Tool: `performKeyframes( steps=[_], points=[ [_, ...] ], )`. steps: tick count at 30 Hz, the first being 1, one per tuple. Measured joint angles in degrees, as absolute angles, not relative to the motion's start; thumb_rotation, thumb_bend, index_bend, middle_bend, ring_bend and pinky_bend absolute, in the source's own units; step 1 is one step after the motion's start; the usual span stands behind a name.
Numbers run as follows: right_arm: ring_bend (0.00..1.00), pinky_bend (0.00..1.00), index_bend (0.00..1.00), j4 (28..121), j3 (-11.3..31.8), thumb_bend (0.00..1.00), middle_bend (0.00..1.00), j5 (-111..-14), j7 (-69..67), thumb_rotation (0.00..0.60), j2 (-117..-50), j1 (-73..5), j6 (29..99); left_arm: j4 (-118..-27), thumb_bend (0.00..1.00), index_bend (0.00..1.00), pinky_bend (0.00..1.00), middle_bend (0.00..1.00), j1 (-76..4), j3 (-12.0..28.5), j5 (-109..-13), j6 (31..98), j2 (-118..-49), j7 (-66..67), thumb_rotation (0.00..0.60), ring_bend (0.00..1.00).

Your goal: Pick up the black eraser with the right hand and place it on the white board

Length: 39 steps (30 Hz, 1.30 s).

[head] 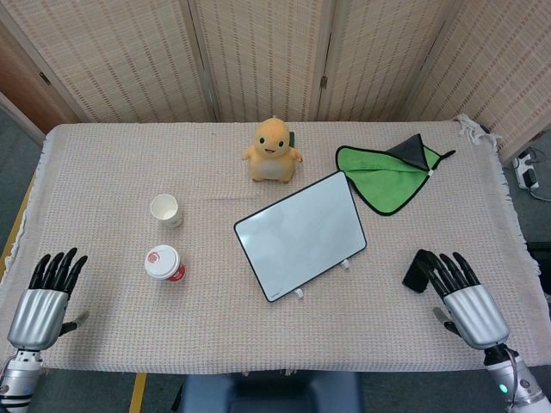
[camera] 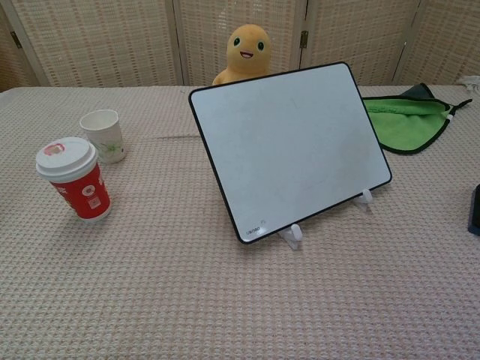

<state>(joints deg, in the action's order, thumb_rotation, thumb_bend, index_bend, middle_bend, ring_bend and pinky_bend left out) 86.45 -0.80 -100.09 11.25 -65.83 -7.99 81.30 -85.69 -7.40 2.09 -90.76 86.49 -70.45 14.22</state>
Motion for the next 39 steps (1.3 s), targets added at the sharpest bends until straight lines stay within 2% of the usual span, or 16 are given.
performKeyframes(
  steps=[7, 10, 14, 20, 31, 39],
  points=[
    [0.0, 0.0, 0.16, 87.7, 0.4, 0.33, 0.0, -98.8, 20.3, 0.6, -62.6, -11.9, 73.5, -85.6, 0.15, 0.0, 0.0, 0.0, -7.6, 3.0, -88.0, 85.4, -70.2, 12.8, 0.6, 0.0],
    [0.0, 0.0, 0.24, 87.6, 0.9, 0.33, 0.0, -96.8, 25.4, 0.6, -62.4, -13.4, 70.0, -85.6, 0.15, 0.0, 0.0, 0.0, -8.0, 3.5, -86.8, 84.4, -70.1, 12.5, 0.6, 0.0],
    [0.0, 0.0, 0.25, 85.4, 1.3, 0.33, 0.0, -93.6, 30.1, 0.6, -63.3, -14.9, 66.2, -85.5, 0.14, 0.0, 0.0, 0.0, -8.4, 3.7, -85.6, 83.2, -70.3, 12.9, 0.6, 0.0],
    [0.0, 0.0, 0.25, 79.8, 1.0, 0.33, 0.0, -91.8, 32.0, 0.6, -66.0, -15.8, 64.2, -85.8, 0.14, 0.0, 0.0, 0.0, -8.3, 3.5, -85.8, 83.6, -70.2, 12.7, 0.6, 0.0],
    [0.0, 0.0, 0.25, 70.1, -0.2, 0.33, 0.0, -92.0, 27.6, 0.6, -73.3, -18.7, 61.8, -85.7, 0.14, 0.0, 0.0, 0.0, -8.4, 3.4, -85.6, 83.7, -70.3, 12.8, 0.6, 0.0],
    [0.0, 0.0, 0.25, 66.4, -1.0, 0.33, 0.0, -92.3, 26.2, 0.6, -76.5, -20.1, 61.1, -86.0, 0.14, 0.0, 0.0, 0.0, -8.0, 3.1, -85.7, 84.3, -70.2, 12.5, 0.6, 0.0]
  ],
)
